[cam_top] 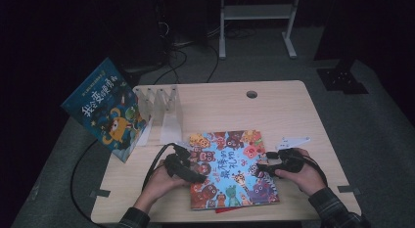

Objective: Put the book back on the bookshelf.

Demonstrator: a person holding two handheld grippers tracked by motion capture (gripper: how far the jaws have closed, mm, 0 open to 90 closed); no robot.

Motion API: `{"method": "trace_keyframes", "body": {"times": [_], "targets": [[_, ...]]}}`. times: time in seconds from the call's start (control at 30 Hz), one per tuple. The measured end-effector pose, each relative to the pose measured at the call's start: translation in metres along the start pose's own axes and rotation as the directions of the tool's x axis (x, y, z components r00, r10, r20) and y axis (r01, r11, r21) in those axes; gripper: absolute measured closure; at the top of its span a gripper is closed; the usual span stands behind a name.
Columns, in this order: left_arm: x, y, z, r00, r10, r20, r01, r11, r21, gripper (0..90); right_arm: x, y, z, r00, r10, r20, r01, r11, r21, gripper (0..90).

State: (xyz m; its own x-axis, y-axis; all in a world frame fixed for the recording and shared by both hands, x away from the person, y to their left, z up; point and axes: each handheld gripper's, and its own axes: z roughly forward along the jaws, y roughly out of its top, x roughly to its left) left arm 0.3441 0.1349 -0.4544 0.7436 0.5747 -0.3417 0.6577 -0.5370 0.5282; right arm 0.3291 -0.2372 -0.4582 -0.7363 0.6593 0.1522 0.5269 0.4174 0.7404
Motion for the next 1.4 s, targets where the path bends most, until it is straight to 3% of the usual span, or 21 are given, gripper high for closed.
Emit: {"method": "trace_keyframes", "body": {"times": [0.2, 0.47, 0.77, 0.97, 1.03, 1.13, 1.4], "targets": [[0.0, 0.0, 0.001, 1.0, -0.003, 0.0, 0.003, 1.0, -0.003, 0.9, -0.001, -0.002, -0.002, 0.999, -0.031, -0.033, 0.031, 0.999, 0.007, 30.3], [0.002, 0.001, 0.002, 0.9999, -0.009, 0.008, 0.009, 0.9999, 0.006, 0.4, -0.002, -0.001, -0.004, 0.998, -0.02, -0.059, 0.022, 0.999, 0.032, 31.7], [0.01, 0.0, 0.0, 0.9992, -0.037, 0.014, 0.037, 0.9993, 0.011, 0.0, 0.011, -0.005, -0.007, 0.9918, -0.057, -0.115, 0.062, 0.997, 0.048, 34.6], [0.016, -0.001, -0.003, 0.9984, -0.055, 0.014, 0.055, 0.9985, 0.006, 0.0, 0.017, -0.004, -0.006, 0.9831, -0.094, -0.157, 0.105, 0.993, 0.061, 36.5], [0.021, -0.002, -0.006, 0.9977, -0.068, 0.002, 0.068, 0.9977, 0.005, 0.0, 0.021, -0.003, -0.006, 0.974, -0.108, -0.199, 0.123, 0.99, 0.068, 43.0], [0.022, 0.0, -0.009, 0.9976, -0.068, -0.012, 0.069, 0.997, 0.035, 0.0, 0.025, -0.002, -0.004, 0.9685, -0.109, -0.224, 0.127, 0.989, 0.071, 45.1], [0.022, 0.003, -0.012, 0.9985, -0.054, -0.009, 0.054, 0.9975, 0.045, 0.0, 0.025, -0.001, -0.004, 0.9678, -0.115, -0.224, 0.135, 0.988, 0.078, 45.1]]}}
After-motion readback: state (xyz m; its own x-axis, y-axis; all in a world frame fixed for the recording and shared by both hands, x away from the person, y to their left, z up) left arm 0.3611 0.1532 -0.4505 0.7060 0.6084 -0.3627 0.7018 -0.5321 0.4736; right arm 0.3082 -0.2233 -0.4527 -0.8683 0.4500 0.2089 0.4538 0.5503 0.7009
